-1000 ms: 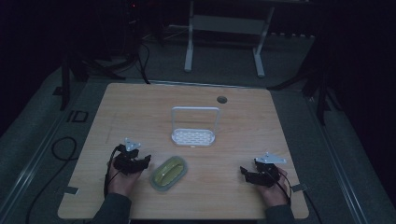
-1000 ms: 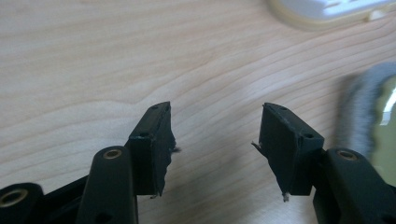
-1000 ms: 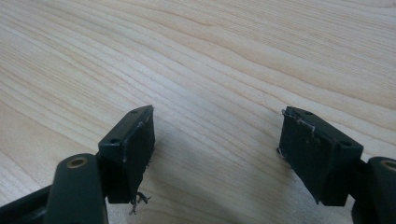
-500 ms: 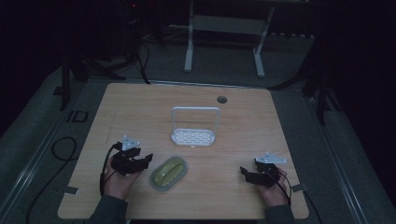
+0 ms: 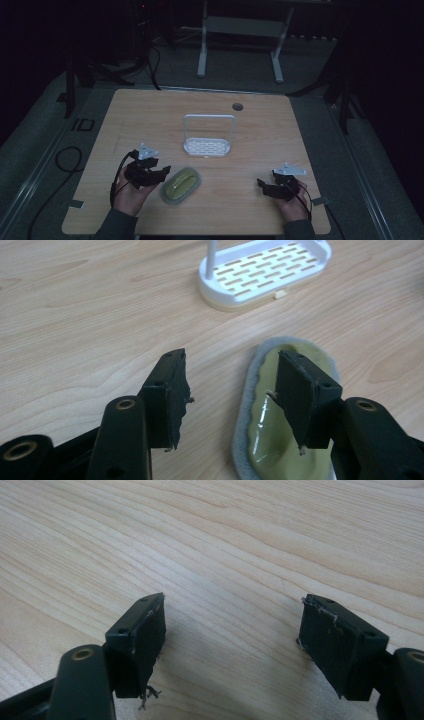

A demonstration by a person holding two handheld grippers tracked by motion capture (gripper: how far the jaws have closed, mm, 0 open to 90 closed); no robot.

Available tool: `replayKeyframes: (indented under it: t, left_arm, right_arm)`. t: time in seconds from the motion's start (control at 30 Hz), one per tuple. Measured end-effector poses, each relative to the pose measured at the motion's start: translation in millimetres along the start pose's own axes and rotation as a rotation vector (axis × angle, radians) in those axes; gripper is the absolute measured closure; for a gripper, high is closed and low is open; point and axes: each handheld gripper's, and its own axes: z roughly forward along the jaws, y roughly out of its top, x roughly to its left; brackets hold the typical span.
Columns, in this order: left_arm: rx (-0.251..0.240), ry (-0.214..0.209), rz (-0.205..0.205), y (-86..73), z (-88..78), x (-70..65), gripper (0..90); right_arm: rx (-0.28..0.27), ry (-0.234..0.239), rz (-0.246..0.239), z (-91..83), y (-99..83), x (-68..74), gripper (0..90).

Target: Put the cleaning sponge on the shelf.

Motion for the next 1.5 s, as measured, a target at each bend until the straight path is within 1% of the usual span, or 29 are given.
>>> replayKeyframes:
  t: [0.2,0.27,0.33,0.43,0.57,0.73,0.93,1.2,1.5]
  left_arm:
    - [0.026,-0.021,0.019,4.1,-3.2,-7.2,46.0]
    - [0.031,-0.021,0.026,5.6,-4.4,-9.3,46.2]
    - [0.04,-0.027,0.027,7.0,-5.3,-11.0,47.4]
    - [0.059,-0.029,0.046,9.0,-6.8,-14.0,48.7]
    - [0.076,-0.039,0.059,11.4,-7.2,-17.1,50.3]
    - [0.105,-0.05,0.073,14.2,-4.7,-19.3,51.4]
    - [0.138,-0.074,0.097,18.1,-0.5,-22.0,51.5]
    - [0.202,-0.097,0.144,22.3,7.5,-28.3,51.5]
    - [0.245,-0.116,0.174,28.7,14.1,-29.7,53.2]
  right_arm:
    - [0.0,0.0,0.0,0.0,0.0,0.0,26.1]
    - [0.0,0.0,-0.001,0.0,0.0,0.0,26.1]
    - [-0.001,0.0,-0.001,0.1,0.0,0.0,26.1]
    - [0.0,0.0,-0.001,0.0,0.0,0.0,26.1]
    - [0.0,0.0,-0.001,0.0,0.0,0.0,26.1]
    - [-0.001,0.0,-0.001,0.0,0.0,0.0,26.1]
    - [-0.001,-0.001,0.0,0.1,0.0,0.0,26.1]
    - [0.0,0.0,-0.001,0.0,0.0,0.0,26.1]
    - [-0.001,0.0,-0.001,0.1,-0.1,0.0,26.1]
